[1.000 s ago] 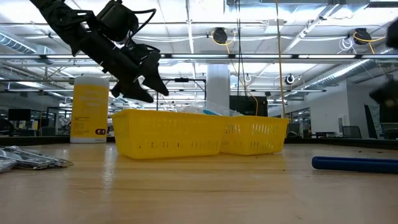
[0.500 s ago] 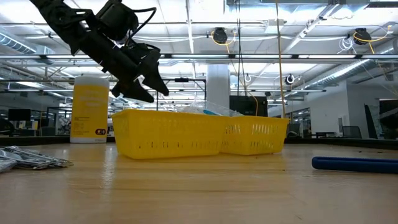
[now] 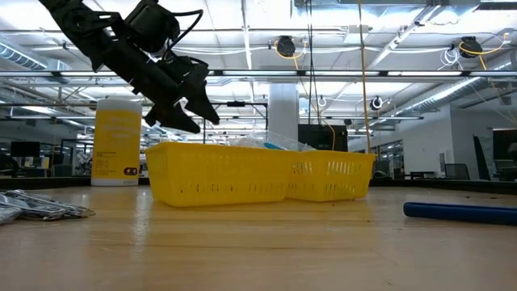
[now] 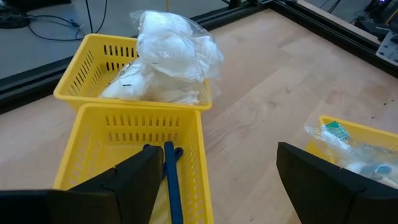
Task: Pick & Place Travel size toiletries
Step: Put the blue razor into the bottom left yellow basket
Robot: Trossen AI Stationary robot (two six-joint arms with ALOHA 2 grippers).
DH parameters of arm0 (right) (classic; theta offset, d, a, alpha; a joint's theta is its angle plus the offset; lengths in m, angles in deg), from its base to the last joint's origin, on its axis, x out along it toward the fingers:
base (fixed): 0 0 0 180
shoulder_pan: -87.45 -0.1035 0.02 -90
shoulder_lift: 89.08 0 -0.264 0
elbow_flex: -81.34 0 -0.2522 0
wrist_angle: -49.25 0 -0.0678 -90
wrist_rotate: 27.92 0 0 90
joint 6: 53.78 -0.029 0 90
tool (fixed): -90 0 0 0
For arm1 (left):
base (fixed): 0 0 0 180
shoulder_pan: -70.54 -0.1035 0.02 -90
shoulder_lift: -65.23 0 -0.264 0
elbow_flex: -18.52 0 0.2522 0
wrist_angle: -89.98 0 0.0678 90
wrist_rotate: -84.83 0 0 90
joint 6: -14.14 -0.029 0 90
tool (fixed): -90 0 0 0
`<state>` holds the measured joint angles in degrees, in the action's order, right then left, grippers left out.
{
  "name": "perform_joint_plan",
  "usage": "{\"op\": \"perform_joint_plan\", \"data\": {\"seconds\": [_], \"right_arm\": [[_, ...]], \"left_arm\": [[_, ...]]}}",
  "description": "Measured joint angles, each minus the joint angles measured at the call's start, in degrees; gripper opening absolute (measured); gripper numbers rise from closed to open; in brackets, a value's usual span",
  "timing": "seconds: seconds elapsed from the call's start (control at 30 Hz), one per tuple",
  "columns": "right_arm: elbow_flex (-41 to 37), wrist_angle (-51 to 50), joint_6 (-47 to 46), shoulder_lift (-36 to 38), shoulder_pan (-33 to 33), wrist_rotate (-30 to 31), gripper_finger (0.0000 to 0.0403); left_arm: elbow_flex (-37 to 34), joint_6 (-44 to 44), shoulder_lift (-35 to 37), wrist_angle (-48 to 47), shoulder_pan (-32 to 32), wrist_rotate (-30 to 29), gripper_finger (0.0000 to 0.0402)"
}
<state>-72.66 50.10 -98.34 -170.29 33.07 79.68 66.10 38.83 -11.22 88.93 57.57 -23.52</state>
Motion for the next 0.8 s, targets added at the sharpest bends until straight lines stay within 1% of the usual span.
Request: {"op": "perform_joint_plan", "data": {"seconds": [0.07, 0.13, 0.2, 0.33, 0.43, 0.53, 0.6, 0.7, 0.8], "right_arm": [[0.01, -0.96, -0.01, 0.00, 0.36, 0.56, 0.0034], [0.01, -1.38, -0.21, -0.03, 0.95, 2.16, 0.0023], [-0.02, -1.28, 0.38, -0.11, 1.67, 3.95, 0.0023], [-0.29, -0.55, 2.02, -0.27, 3.62, 9.63, 0.0024], [-0.30, 4.16, 3.55, -0.30, 5.46, 13.33, 0.0028], [-0.39, 11.21, 10.25, 0.35, 6.96, 15.19, 0.0021], [-0.58, 14.52, 16.75, 1.64, 7.80, 14.66, 0.0021], [-0.50, 19.42, 25.19, 6.09, 9.02, 14.61, 0.0018], [-0.42, 21.26, 32.07, 11.28, 10.56, 15.90, 0.0017]], "left_arm": [[0.00, 0.00, 0.00, 0.02, 0.00, -0.01, 0.0308], [0.00, 0.13, 0.00, 0.01, 0.00, -0.32, 0.0308], [0.02, 0.79, 0.00, -0.01, 0.00, -0.97, 0.0308], [0.02, 1.35, 0.00, -0.02, 0.00, -1.27, 0.0308], [0.01, 1.36, 0.00, 0.00, 0.00, -1.27, 0.0308], [0.02, 1.36, 0.00, 0.02, 0.00, -1.27, 0.0308], [0.02, 1.33, 0.00, 0.06, 0.00, -1.27, 0.0308], [0.02, 1.33, -0.01, 0.54, 0.00, -1.27, 0.0308], [0.02, 1.33, 0.00, 0.92, 0.04, -1.25, 0.0308]]}}
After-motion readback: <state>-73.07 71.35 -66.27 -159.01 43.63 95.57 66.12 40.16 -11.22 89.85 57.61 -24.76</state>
